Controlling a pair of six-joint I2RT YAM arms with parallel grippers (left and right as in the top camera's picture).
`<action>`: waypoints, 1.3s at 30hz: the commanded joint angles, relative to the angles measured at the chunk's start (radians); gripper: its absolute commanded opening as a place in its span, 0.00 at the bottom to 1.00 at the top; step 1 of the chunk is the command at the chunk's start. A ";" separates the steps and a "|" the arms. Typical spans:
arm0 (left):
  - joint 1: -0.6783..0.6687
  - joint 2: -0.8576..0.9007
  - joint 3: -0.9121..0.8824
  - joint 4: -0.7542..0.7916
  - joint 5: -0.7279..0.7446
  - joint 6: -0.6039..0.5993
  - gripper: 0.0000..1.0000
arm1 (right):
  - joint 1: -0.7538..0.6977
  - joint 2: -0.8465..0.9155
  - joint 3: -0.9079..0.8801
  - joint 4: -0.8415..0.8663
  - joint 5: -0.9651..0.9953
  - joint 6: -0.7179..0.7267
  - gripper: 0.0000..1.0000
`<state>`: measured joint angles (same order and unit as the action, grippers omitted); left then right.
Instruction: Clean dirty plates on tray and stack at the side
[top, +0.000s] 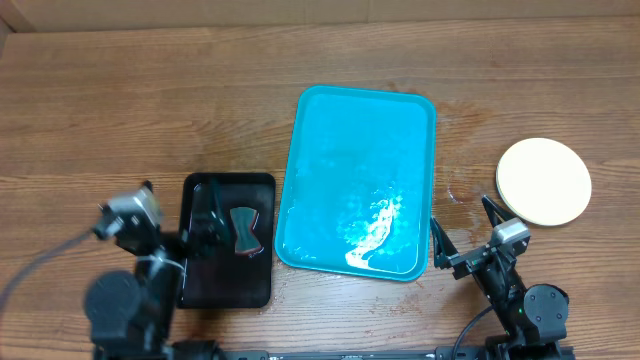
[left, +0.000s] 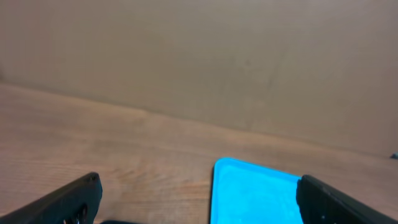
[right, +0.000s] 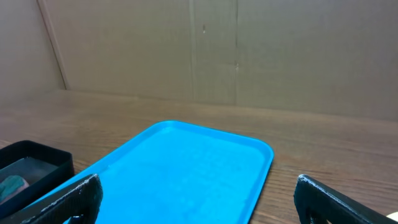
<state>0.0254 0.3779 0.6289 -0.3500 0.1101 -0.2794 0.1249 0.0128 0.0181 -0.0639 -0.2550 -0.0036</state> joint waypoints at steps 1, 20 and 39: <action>-0.011 -0.141 -0.169 0.099 0.068 0.040 1.00 | -0.003 -0.009 -0.010 0.006 -0.001 0.003 1.00; -0.014 -0.375 -0.624 0.289 0.047 0.040 1.00 | -0.003 -0.009 -0.010 0.006 -0.001 0.003 1.00; -0.013 -0.373 -0.624 0.287 0.047 0.040 1.00 | -0.003 -0.009 -0.010 0.006 -0.001 0.003 1.00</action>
<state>0.0189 0.0154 0.0082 -0.0597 0.1608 -0.2546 0.1249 0.0128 0.0181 -0.0635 -0.2554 -0.0032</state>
